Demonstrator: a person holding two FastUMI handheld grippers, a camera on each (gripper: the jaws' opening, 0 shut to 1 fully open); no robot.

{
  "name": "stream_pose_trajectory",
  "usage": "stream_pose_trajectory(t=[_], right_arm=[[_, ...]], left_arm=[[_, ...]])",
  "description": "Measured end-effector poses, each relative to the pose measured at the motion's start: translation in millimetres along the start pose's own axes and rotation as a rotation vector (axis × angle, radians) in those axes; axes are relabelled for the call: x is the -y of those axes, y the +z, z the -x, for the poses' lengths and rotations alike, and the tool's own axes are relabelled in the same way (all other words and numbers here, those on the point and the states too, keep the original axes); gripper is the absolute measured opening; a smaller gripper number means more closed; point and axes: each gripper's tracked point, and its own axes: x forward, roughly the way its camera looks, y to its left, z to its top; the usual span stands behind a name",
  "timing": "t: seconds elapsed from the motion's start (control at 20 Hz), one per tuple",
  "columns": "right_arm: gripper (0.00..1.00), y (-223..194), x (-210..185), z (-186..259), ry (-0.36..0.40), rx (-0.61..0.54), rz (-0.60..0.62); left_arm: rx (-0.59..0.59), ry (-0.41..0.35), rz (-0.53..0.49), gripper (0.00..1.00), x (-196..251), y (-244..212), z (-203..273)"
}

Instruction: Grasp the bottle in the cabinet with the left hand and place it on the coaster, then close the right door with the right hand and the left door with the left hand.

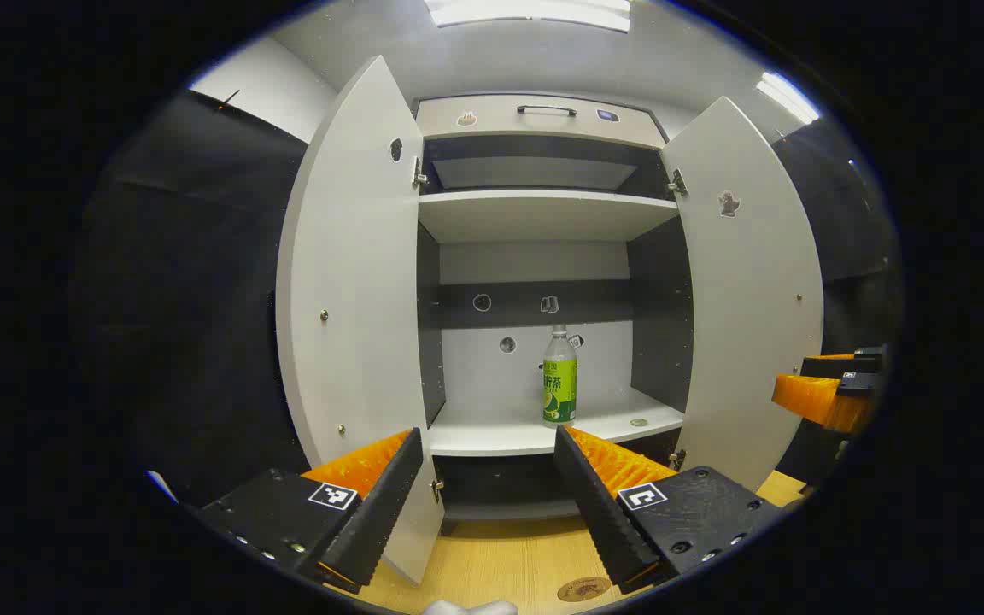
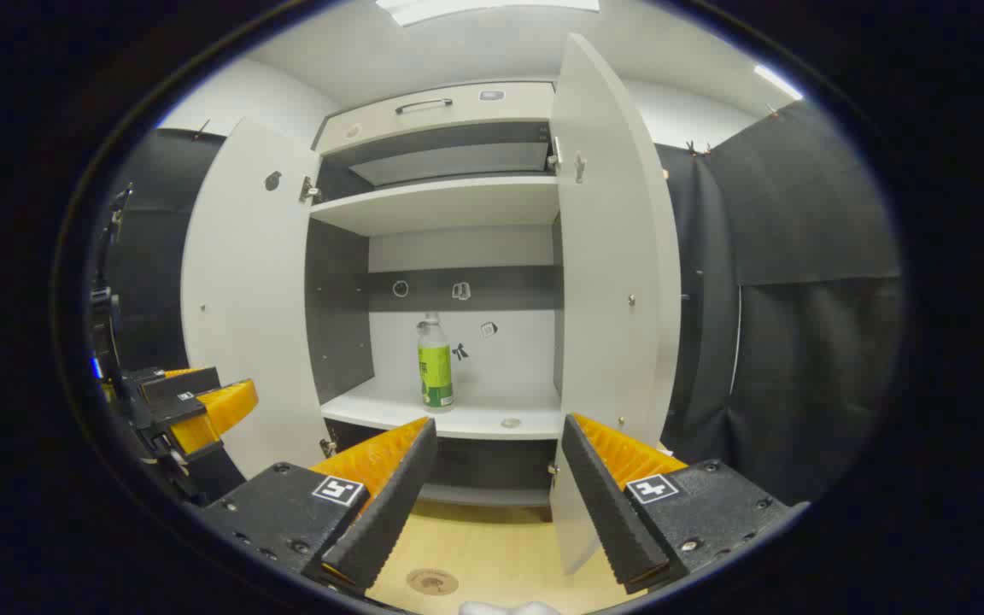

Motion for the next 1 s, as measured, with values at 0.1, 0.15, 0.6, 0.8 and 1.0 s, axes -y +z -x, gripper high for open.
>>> stream_pose_trajectory(t=[0.1, 0.15, 0.6, 0.8, 1.0], right_arm=[[0.97, 1, -1, 0, 0.001, 0.001, 0.002], [0.97, 0, -2, 1, 0.002, 0.002, 0.003], [0.97, 1, 2, -3, -0.009, -0.008, 0.005], [0.95, 6, -1, -5, -0.015, -0.01, 0.013], [0.95, 13, -2, -2, -0.02, -0.009, 0.028]], left_arm=[[0.0, -0.001, -0.001, 0.95, 0, -1, -2], [-0.001, -0.003, 0.001, 0.95, 0, -2, -4], [0.011, -0.014, -0.005, 0.95, 4, 1, -27], [0.037, -0.045, 0.022, 0.95, 20, 10, -71], [0.067, -0.097, 0.043, 0.94, 53, 19, -142]])
